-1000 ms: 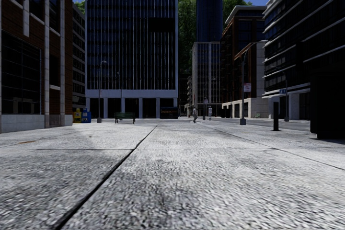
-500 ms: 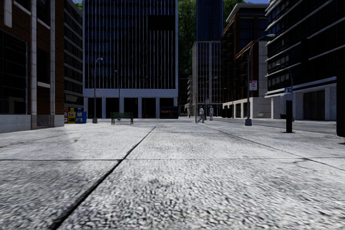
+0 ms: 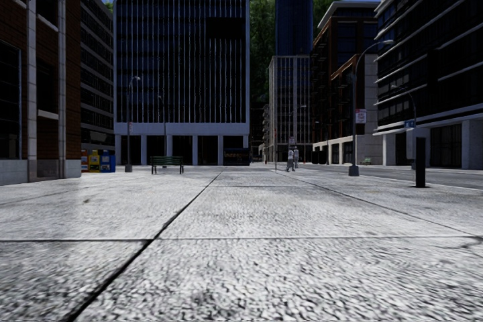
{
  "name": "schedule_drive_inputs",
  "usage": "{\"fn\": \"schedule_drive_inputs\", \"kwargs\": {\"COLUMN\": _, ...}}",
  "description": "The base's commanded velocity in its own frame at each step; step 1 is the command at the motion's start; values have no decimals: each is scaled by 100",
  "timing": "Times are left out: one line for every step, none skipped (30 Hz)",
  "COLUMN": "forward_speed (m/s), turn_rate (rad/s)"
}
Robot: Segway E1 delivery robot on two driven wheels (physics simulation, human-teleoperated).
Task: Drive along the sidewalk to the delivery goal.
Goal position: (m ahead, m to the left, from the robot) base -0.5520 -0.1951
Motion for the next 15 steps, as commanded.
{"fn": "schedule_drive_inputs", "kwargs": {"forward_speed": 0, "turn_rate": 0}}
{"fn": "schedule_drive_inputs", "kwargs": {"forward_speed": 0, "turn_rate": 0}}
{"fn": "schedule_drive_inputs", "kwargs": {"forward_speed": 0, "turn_rate": 0}}
{"fn": "schedule_drive_inputs", "kwargs": {"forward_speed": 0, "turn_rate": 0}}
{"fn": "schedule_drive_inputs", "kwargs": {"forward_speed": 0, "turn_rate": 0}}
{"fn": "schedule_drive_inputs", "kwargs": {"forward_speed": 0, "turn_rate": 0}}
{"fn": "schedule_drive_inputs", "kwargs": {"forward_speed": 0, "turn_rate": 0}}
{"fn": "schedule_drive_inputs", "kwargs": {"forward_speed": 0, "turn_rate": 0}}
{"fn": "schedule_drive_inputs", "kwargs": {"forward_speed": 0, "turn_rate": 0}}
{"fn": "schedule_drive_inputs", "kwargs": {"forward_speed": 0, "turn_rate": 0}}
{"fn": "schedule_drive_inputs", "kwargs": {"forward_speed": 0, "turn_rate": 0}}
{"fn": "schedule_drive_inputs", "kwargs": {"forward_speed": 0, "turn_rate": 0}}
{"fn": "schedule_drive_inputs", "kwargs": {"forward_speed": 0, "turn_rate": 0}}
{"fn": "schedule_drive_inputs", "kwargs": {"forward_speed": 0, "turn_rate": 0}}
{"fn": "schedule_drive_inputs", "kwargs": {"forward_speed": 0, "turn_rate": 0}}
